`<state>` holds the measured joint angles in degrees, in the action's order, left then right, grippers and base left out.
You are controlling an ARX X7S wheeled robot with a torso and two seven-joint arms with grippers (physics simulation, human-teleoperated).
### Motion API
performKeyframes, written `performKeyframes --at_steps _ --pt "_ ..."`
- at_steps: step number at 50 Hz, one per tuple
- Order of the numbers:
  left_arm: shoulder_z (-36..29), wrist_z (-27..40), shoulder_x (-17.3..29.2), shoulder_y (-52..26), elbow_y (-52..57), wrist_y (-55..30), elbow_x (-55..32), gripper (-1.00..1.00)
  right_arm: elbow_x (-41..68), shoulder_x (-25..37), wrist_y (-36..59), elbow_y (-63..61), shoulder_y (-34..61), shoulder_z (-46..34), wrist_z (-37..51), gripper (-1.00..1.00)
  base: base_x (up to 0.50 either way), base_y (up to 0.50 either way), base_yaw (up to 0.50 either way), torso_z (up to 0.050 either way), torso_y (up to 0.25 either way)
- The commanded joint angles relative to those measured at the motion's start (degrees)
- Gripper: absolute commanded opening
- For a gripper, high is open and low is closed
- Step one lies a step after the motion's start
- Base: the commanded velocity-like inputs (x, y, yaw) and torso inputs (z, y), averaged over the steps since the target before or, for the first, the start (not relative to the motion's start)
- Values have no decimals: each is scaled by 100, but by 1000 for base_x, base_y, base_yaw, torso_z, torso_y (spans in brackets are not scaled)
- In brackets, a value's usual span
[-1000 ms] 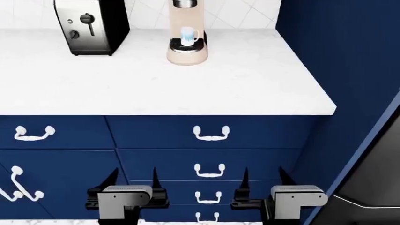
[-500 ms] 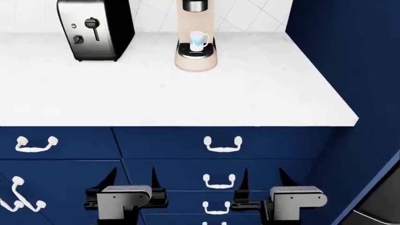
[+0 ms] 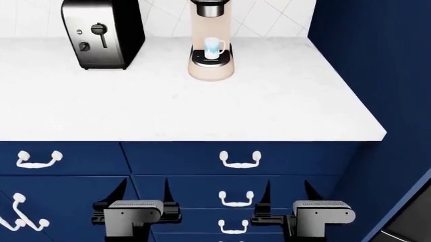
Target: Press the button on the coffee machine to serve coffee.
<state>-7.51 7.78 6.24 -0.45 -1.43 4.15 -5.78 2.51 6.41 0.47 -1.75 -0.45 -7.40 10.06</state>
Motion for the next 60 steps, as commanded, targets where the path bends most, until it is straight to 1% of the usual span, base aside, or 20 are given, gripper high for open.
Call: performKeyframes --at_steps 1,21,34,35,42,50,51,52,53,54,55,56,57,58,59,60 --pt "-74 -24 56 -16 -90 243 -123 100 20 61 17 1 19 -81 82 100 0 0 0 50 0" --pt "-223 54 177 -37 -74 200 -122 100 55 158 133 -11 43 -198 184 100 0 0 0 50 0" --pt "-213 113 165 -35 -117 314 -287 100 101 198 142 8 64 -250 244 100 0 0 0 50 0" --pt "-193 170 156 -27 -61 149 -325 100 107 202 136 18 69 -256 243 100 0 0 0 43 0" --pt "-246 193 196 -36 -72 193 -300 100 144 229 129 56 102 -322 209 100 0 0 0 0 0" --pt "-240 178 192 -35 -88 226 -464 100 221 223 150 70 118 -318 257 100 0 0 0 0 0" --pt "-222 231 180 -30 -71 178 -475 100 223 233 314 1 123 -315 285 100 0 0 0 0 0" --pt "-227 275 191 -28 -19 29 -476 100 380 228 216 -74 111 -281 190 100 0 0 0 0 0" --pt "-366 427 301 -46 69 -174 -63 100 118 297 584 -221 187 -411 281 100 0 0 0 0 0" --pt "-252 154 244 -38 145 -495 -707 100 242 298 761 -449 264 -417 193 100 0 0 0 0 0" --pt "-329 4 287 -52 30 -109 -601 100 515 292 1379 -1146 403 -298 205 100 0 0 0 0 0" --pt "-325 43 285 -52 34 -146 -592 100 660 332 1805 -1538 487 -307 154 100 0 0 0 0 0" --pt "-659 518 1144 -912 893 -1005 -1451 100 1519 499 2664 -2397 1347 203 536 100 0 0 0 0 0" --pt "200 -341 285 -748 1753 -1865 -1516 100 660 -360 3524 -3256 1728 640 -323 100 0 0 0 0 0" --pt "382 -1119 295 -806 2612 -2724 -1574 100 -20 -502 4383 -4004 1827 632 -977 100 0 0 0 0 0" --pt "318 -1121 311 -799 3472 -3584 -1520 100 7 -486 5243 -3996 1842 630 -957 100 0 0 0 0 0"
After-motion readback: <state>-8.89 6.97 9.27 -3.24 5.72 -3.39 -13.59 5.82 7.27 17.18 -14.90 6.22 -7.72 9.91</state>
